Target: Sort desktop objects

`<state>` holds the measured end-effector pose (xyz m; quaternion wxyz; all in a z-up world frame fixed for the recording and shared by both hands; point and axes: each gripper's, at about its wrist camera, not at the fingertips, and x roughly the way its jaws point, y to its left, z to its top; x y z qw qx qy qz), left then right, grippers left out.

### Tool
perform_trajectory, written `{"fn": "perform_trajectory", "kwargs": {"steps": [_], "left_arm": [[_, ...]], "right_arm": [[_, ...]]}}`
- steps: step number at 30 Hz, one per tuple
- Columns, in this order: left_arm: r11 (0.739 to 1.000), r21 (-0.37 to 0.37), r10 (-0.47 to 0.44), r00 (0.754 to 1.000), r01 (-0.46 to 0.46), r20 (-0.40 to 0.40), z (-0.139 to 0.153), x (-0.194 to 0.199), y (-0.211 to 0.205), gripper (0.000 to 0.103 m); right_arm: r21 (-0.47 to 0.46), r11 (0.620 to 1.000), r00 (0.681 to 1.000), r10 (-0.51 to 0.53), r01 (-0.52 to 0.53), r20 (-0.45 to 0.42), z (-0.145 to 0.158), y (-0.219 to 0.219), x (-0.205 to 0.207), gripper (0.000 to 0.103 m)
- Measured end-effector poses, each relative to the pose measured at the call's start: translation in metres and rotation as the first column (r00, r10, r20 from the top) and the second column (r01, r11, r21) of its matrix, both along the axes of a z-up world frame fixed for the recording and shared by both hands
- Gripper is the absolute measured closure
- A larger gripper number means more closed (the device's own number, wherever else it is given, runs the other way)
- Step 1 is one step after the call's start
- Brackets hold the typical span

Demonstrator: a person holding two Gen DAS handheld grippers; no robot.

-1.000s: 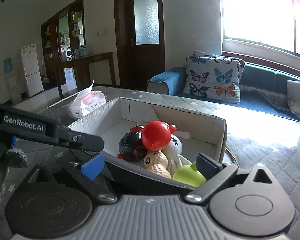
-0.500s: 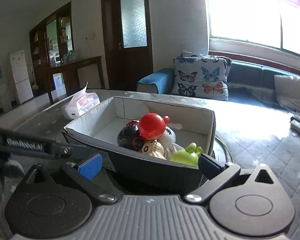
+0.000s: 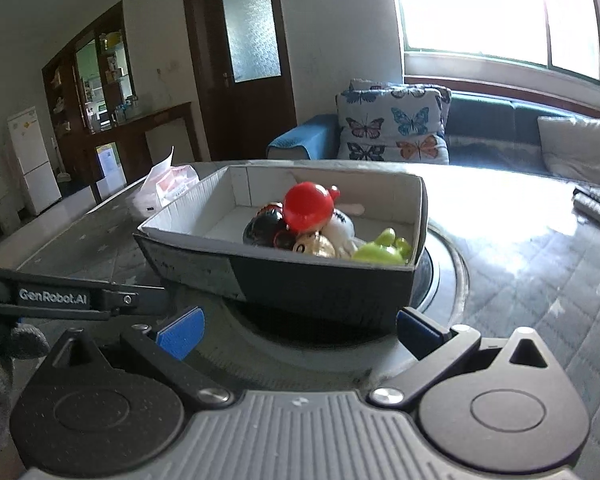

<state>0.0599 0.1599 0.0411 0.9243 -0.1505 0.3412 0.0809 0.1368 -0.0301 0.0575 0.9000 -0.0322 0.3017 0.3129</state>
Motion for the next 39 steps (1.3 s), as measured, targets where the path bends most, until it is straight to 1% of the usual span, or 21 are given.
{"fn": "perform_trajectory", "kwargs": {"steps": [6, 12, 15, 18, 23, 30, 35, 39], "left_arm": [[1.000, 0.026, 0.012, 1.000, -0.011, -0.026, -0.004, -0.003, -0.007, 0.064], [0.998, 0.063, 0.026, 0.999, -0.024, -0.027, -0.004, -0.009, -0.014, 0.064], [0.992, 0.117, 0.048, 0.998, -0.041, -0.052, -0.007, -0.008, -0.018, 0.064], [0.988, 0.147, 0.062, 0.996, -0.052, -0.067, -0.010, -0.008, -0.019, 0.064], [0.989, 0.143, 0.055, 0.997, -0.048, -0.046, -0.011, -0.011, -0.018, 0.064], [0.981, 0.179, 0.073, 0.997, -0.070, -0.009, -0.010, -0.013, -0.021, 0.064], [0.983, 0.175, 0.051, 0.998, -0.046, -0.025, -0.010, -0.012, -0.020, 0.064], [0.982, 0.182, 0.057, 0.998, -0.049, -0.036, -0.011, -0.009, -0.021, 0.064]], "right_arm": [[0.002, 1.000, 1.000, -0.011, 0.011, -0.025, -0.004, -0.002, -0.007, 0.000], [0.002, 0.999, 0.998, -0.041, 0.041, -0.036, -0.007, -0.005, -0.011, 0.000], [-0.002, 0.999, 0.998, -0.040, 0.040, -0.043, -0.010, -0.005, -0.013, 0.000], [-0.015, 0.999, 0.998, -0.043, 0.042, -0.047, -0.014, -0.003, -0.016, 0.000], [-0.049, 0.998, 0.997, -0.052, 0.049, -0.060, -0.020, 0.000, -0.016, 0.000], [-0.058, 0.997, 0.996, -0.056, 0.052, -0.069, -0.021, 0.001, -0.014, 0.000], [-0.062, 0.997, 0.996, -0.060, 0.055, -0.073, -0.022, 0.002, -0.012, 0.000], [-0.072, 0.996, 0.994, -0.060, 0.054, -0.086, -0.024, 0.004, -0.010, 0.000]]}}
